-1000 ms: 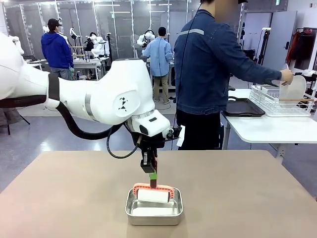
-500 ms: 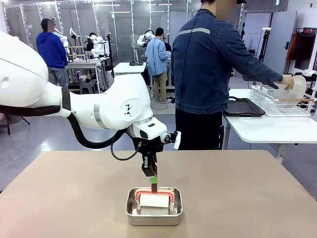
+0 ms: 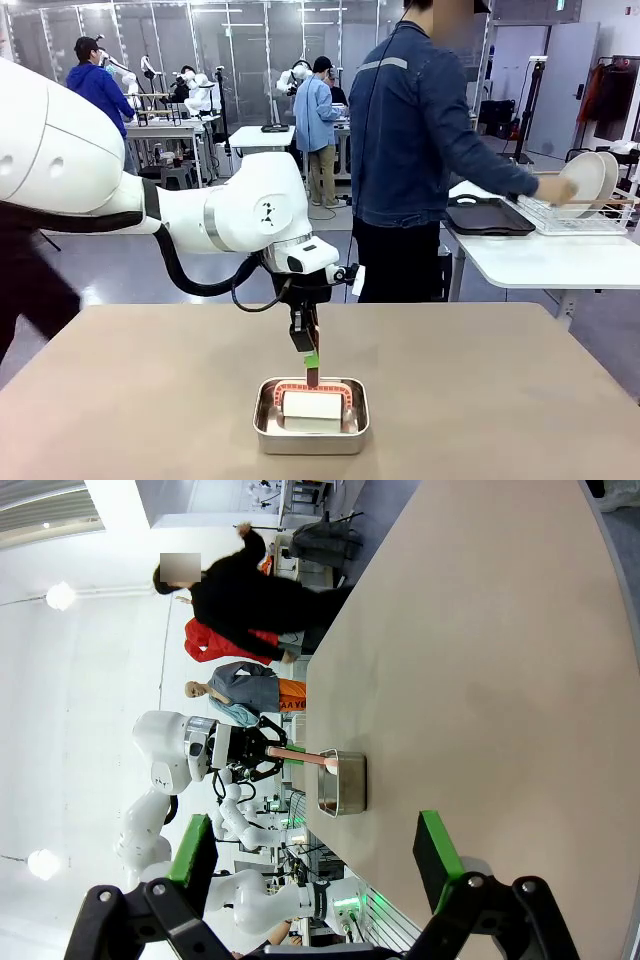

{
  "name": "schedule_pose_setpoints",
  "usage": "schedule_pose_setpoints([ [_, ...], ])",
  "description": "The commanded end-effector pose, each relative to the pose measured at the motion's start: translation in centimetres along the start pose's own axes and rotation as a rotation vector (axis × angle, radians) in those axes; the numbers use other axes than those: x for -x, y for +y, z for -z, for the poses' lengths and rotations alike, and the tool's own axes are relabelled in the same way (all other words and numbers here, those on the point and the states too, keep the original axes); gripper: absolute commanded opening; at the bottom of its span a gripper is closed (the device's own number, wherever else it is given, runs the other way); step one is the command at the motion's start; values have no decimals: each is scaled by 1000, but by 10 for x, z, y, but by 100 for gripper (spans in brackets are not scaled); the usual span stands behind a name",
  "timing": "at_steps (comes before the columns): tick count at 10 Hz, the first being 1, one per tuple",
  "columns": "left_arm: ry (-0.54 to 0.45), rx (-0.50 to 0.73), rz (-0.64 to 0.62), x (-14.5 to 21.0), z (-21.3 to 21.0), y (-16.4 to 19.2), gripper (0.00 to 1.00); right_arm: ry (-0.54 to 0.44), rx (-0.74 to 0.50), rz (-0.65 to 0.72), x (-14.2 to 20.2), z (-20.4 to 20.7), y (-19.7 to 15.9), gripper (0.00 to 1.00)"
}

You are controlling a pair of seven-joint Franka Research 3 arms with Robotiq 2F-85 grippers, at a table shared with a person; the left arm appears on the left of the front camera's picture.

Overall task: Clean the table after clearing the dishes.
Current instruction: Place the Lint Roller back on top of the Airtight Container.

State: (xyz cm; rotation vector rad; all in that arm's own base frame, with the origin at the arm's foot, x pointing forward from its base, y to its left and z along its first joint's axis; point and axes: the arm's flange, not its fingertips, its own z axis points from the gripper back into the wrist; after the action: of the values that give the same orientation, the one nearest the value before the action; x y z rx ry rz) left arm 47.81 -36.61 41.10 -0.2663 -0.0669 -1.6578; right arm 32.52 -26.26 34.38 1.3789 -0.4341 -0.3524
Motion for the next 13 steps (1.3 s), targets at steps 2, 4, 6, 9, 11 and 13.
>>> schedule_pose_setpoints([
  [2,3,-12,-7,3,0,14,31,-2,-11,-12,0,-1,3,100],
  [4,4,-57,5,2,-7,14,66,-2,-11,-12,0,-1,3,100],
  [6,10,-76,-3,-1,-12,13,98,-2,-11,-12,0,-1,3,100],
  [9,27,-101,5,-5,-23,9,100,-2,-11,-12,0,-1,3,100],
  [11,40,-139,-13,-6,-31,6,100,-2,-11,-12,0,-1,3,100],
  [13,41,-158,-12,-3,-38,2,100,-2,-11,-12,0,-1,3,100],
])
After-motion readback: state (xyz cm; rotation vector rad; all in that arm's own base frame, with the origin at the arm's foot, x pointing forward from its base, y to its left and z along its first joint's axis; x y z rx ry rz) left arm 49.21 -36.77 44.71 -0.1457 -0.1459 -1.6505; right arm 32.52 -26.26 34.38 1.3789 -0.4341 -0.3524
